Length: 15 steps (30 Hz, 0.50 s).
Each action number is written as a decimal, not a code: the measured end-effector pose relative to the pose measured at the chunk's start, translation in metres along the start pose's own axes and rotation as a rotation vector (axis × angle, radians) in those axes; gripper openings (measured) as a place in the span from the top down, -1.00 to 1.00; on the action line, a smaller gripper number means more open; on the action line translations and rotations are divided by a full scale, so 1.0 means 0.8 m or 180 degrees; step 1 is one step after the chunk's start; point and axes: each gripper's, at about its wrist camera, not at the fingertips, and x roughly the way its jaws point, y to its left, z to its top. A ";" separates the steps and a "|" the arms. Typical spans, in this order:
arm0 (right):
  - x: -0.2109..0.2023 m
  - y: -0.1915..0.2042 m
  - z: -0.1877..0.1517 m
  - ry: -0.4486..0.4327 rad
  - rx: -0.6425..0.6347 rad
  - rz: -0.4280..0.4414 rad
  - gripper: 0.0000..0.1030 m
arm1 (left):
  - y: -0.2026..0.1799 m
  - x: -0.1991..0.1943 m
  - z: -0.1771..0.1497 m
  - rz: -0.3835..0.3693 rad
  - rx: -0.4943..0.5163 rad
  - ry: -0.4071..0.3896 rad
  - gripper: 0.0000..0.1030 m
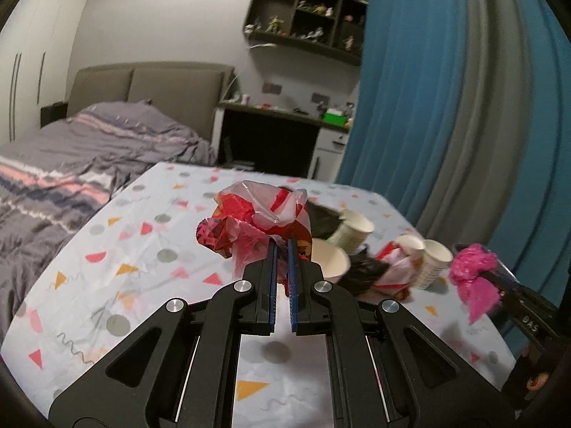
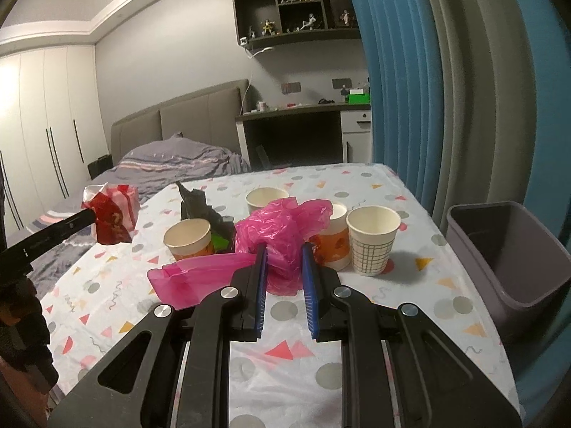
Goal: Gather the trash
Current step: 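Carry the red bag and pink bag in both tools over the grey bin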
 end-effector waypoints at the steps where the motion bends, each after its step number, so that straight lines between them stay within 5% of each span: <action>1: -0.004 -0.003 0.000 -0.0022 0.0006 -0.0006 0.62 | -0.007 -0.002 0.001 -0.0041 0.0024 -0.0010 0.91; 15: -0.050 -0.063 0.002 -0.0208 0.0064 -0.0300 0.62 | -0.127 0.013 -0.002 -0.0621 0.0362 -0.0006 0.91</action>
